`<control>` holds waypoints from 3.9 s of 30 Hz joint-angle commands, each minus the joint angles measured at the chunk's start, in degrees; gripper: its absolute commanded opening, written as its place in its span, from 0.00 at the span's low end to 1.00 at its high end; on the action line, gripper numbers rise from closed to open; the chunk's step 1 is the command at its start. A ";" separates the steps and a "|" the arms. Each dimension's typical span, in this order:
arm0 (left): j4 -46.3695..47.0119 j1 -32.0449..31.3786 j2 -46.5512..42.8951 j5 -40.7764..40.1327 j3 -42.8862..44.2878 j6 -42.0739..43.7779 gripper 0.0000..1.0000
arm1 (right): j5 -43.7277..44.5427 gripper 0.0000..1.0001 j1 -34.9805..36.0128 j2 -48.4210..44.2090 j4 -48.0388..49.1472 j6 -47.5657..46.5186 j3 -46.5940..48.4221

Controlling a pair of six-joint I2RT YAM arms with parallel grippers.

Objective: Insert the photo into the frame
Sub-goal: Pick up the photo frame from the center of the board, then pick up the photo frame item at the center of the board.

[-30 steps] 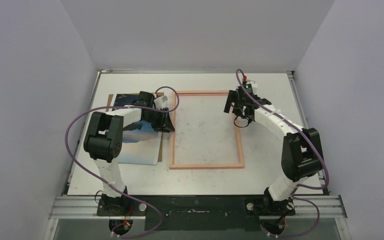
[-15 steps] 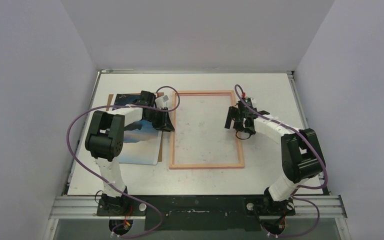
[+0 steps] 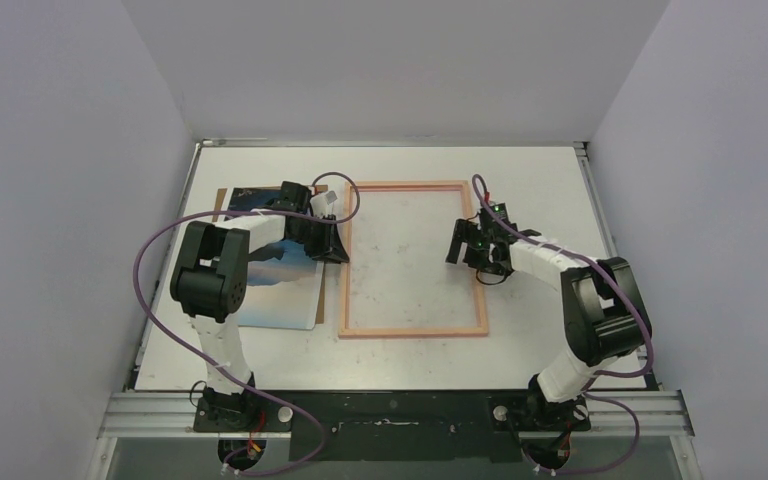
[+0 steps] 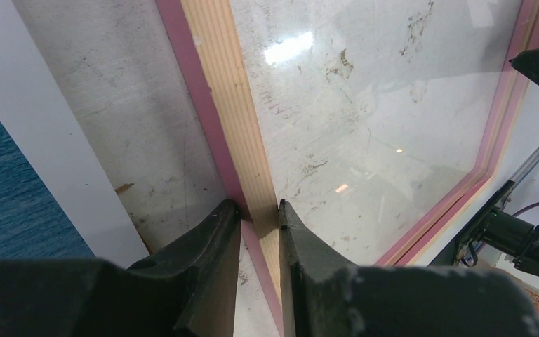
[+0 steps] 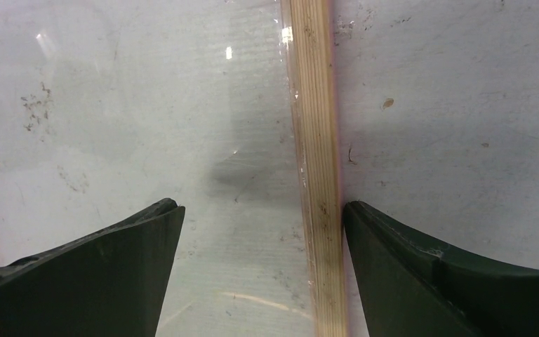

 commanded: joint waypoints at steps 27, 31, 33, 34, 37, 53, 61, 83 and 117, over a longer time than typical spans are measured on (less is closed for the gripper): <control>4.56 -2.59 1.87 0.91 -1.70 0.35 0.00 | -34.42 0.87 0.34 -21.86 33.29 34.78 -4.14; 4.72 -2.35 1.67 1.02 -1.80 0.26 0.00 | -34.38 0.86 1.62 -21.07 35.47 36.62 -4.78; 4.74 -2.28 1.63 1.05 -1.89 0.18 0.00 | -34.03 0.86 2.68 -20.56 35.60 36.80 -4.72; 4.78 -2.22 1.48 1.10 -1.99 0.19 0.00 | -33.72 0.86 3.02 -20.50 35.00 36.51 -4.41; 4.91 -2.12 1.11 1.19 -2.24 0.08 0.00 | -32.08 0.85 3.41 -21.14 30.88 33.88 -2.67; 4.20 3.00 -3.18 3.37 -1.95 -1.11 0.36 | -30.34 0.61 3.23 -21.75 25.84 33.90 1.29; 4.30 2.80 -2.40 2.47 -3.16 0.07 0.35 | -32.02 0.63 3.29 -21.93 31.23 37.58 -1.98; 5.98 -0.73 -2.76 3.97 -2.87 -1.44 0.24 | -30.66 0.62 7.83 -21.49 38.92 44.25 -1.66; -30.40 -6.82 -38.52 6.86 23.69 26.51 0.97 | -21.87 0.36 13.09 -20.74 28.71 38.37 6.79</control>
